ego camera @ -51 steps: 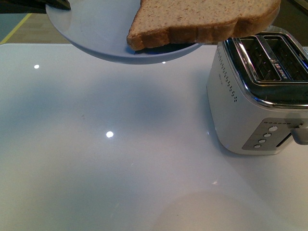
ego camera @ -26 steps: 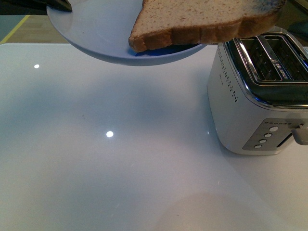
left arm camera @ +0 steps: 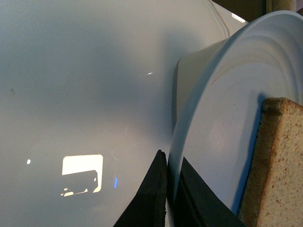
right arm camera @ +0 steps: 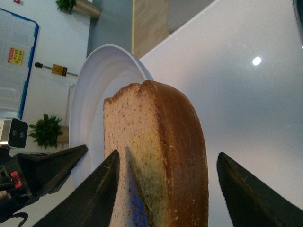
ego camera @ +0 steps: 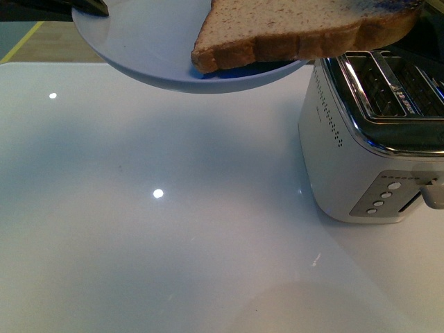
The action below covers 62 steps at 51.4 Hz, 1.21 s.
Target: Left arm holds plate, right arm toasts bread
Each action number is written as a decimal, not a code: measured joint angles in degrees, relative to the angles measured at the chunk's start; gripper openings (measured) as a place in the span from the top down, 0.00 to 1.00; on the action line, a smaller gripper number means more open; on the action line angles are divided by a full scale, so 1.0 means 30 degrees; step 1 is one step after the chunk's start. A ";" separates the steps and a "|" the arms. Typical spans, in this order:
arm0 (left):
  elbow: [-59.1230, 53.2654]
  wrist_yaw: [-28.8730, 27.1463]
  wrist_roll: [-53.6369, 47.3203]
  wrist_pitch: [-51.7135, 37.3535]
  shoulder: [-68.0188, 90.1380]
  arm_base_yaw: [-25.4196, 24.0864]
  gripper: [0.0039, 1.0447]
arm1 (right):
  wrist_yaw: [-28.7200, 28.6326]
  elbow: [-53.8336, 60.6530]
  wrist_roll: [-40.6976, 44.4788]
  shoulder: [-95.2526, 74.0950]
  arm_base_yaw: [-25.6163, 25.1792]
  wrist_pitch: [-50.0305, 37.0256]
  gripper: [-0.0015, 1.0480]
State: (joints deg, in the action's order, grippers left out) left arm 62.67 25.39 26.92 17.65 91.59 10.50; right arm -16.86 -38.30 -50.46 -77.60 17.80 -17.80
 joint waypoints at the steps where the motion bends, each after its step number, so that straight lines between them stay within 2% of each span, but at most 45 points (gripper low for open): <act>1: 0.0000 0.0000 0.0000 0.0000 0.0000 0.0000 0.98 | 0.0022 0.0000 -0.0029 0.0007 0.0029 0.0000 0.48; 12: 0.0000 -0.0007 0.0007 0.0000 -0.0007 0.0000 0.98 | 0.0015 0.0000 -0.0350 0.0401 0.0044 0.0000 0.83; 17: 0.0000 -0.0007 0.0058 0.0000 -0.0007 0.0007 0.98 | -0.0219 -0.0182 -0.0423 0.0743 -0.0058 0.0000 0.94; 19: 0.0000 -0.0007 0.0080 0.0000 -0.0022 0.0007 0.98 | -0.0291 -0.0321 -0.0444 0.0831 -0.0117 0.0000 0.96; 27: 0.0000 0.0000 0.0168 0.0000 -0.0058 0.0000 0.98 | -0.0634 -0.1260 -0.0736 0.1231 -0.0619 -0.0073 0.97; 33: 0.0000 0.0022 0.0219 -0.0007 -0.0102 0.0000 0.98 | -0.0758 -0.2550 -0.0918 0.1610 -0.1603 -0.0087 0.97; 39: 0.0000 0.0036 0.0226 -0.0007 -0.0182 0.0000 0.98 | 0.0452 -0.4167 0.0007 0.1763 -0.2900 0.0889 0.97; 44: -0.0007 0.0036 0.0226 -0.0007 -0.0226 0.0000 0.98 | 0.3118 -0.5472 0.3643 0.1377 -0.3847 0.2200 0.97; 48: -0.0007 0.0044 0.0226 -0.0007 -0.0277 0.0000 0.98 | 0.5056 -0.5705 0.7468 0.0597 -0.3956 0.2353 0.97; 59: -0.0015 0.0051 0.0226 -0.0015 -0.0306 -0.0080 0.98 | 0.6572 -0.5005 1.3879 -0.1581 -0.3308 0.2208 0.97; 62: -0.0015 0.0058 0.0226 -0.0015 -0.0321 -0.0095 0.98 | 0.6696 -0.4787 1.4593 -0.1996 -0.3111 0.2142 0.97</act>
State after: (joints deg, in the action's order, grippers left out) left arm 62.63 25.56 27.59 17.61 90.63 10.22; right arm 3.22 -52.66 -6.68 -83.59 8.47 -11.38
